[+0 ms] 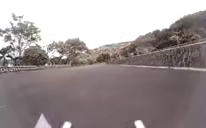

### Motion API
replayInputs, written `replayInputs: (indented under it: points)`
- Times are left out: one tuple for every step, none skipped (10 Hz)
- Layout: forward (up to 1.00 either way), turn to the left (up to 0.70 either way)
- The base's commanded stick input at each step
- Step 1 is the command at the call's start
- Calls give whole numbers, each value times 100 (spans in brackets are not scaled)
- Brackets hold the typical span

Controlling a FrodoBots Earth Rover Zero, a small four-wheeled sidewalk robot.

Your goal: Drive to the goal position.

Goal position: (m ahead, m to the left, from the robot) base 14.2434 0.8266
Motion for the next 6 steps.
replayInputs:
  points:
    - [100, 0]
    - [100, 0]
    - [100, 0]
    - [100, 0]
    - [100, 0]
    - [100, 0]
